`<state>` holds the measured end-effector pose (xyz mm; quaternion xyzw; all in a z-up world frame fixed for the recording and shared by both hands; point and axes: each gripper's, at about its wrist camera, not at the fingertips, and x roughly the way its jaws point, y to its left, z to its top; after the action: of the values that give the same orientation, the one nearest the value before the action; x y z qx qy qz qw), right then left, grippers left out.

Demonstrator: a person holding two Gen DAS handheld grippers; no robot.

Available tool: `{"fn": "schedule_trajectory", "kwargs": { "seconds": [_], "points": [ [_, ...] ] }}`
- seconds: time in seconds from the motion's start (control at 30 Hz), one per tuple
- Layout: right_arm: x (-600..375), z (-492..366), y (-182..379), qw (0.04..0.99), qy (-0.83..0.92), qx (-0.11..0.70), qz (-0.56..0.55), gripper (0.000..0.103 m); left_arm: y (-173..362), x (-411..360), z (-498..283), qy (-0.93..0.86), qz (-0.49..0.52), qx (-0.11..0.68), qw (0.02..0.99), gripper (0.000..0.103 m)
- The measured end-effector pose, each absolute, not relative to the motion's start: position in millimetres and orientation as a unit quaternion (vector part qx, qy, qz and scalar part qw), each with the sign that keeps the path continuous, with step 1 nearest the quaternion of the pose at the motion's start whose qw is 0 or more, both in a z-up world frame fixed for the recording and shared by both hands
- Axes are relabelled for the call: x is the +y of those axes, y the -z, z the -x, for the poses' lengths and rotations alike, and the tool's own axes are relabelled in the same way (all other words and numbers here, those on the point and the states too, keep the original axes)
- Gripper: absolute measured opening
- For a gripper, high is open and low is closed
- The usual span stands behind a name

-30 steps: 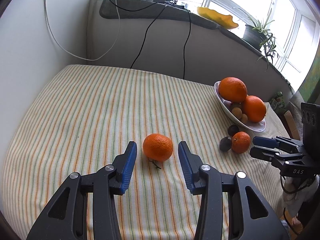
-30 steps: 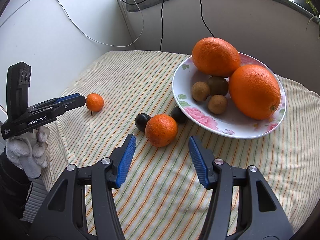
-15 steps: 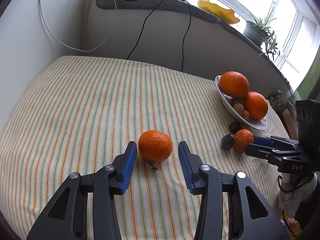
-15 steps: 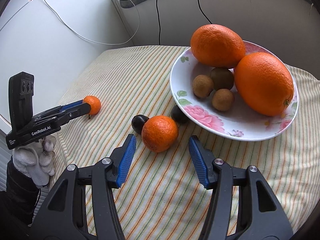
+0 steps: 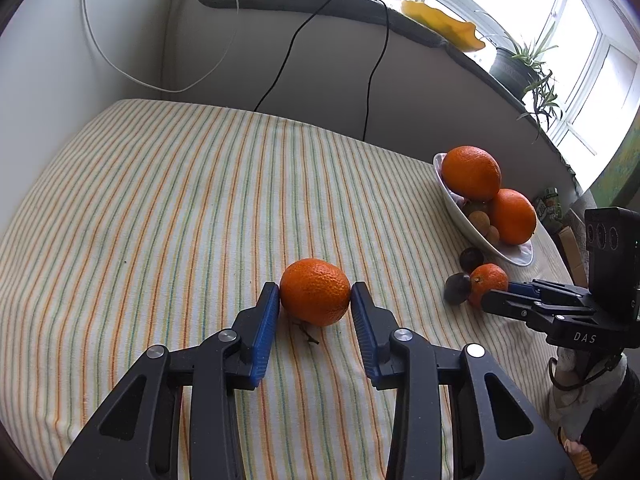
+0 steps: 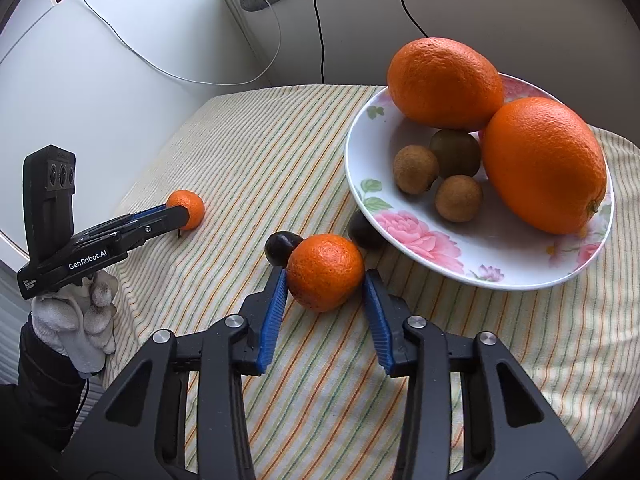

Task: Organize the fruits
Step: 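Close the right tool on the small tangerine while the left tool lifts its tangerine, then carry both small tangerines into the white plate and open both tools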

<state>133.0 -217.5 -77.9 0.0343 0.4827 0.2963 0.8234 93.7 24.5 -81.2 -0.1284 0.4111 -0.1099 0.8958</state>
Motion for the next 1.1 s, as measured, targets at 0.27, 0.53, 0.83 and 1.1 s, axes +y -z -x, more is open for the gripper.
{"fn": "schedule_trajectory", "kwargs": {
  "seconds": [0.27,0.53,0.83,1.1],
  "points": [
    [-219.0,-128.4,76.8,0.826,-0.297,0.478,-0.037,0.04,78.8,22.6,-92.6,0.108,0.123,0.406,0.899,0.034],
    [-232.1,-117.2,63.9,0.834,-0.3,0.462,-0.04,0.04,64.9,17.9,-92.2,0.117,0.127,0.39,0.904,0.034],
    [-259.4,-106.3,43.7,0.851,-0.286,0.438,-0.041,0.04,47.3,-12.8,-102.7,0.154,0.119,0.372,0.908,0.034],
    [-291.1,-105.8,27.3,0.869,-0.261,0.418,-0.038,0.04,38.8,-53.8,-113.9,0.191,0.109,0.366,0.904,0.034]
  ]
}}
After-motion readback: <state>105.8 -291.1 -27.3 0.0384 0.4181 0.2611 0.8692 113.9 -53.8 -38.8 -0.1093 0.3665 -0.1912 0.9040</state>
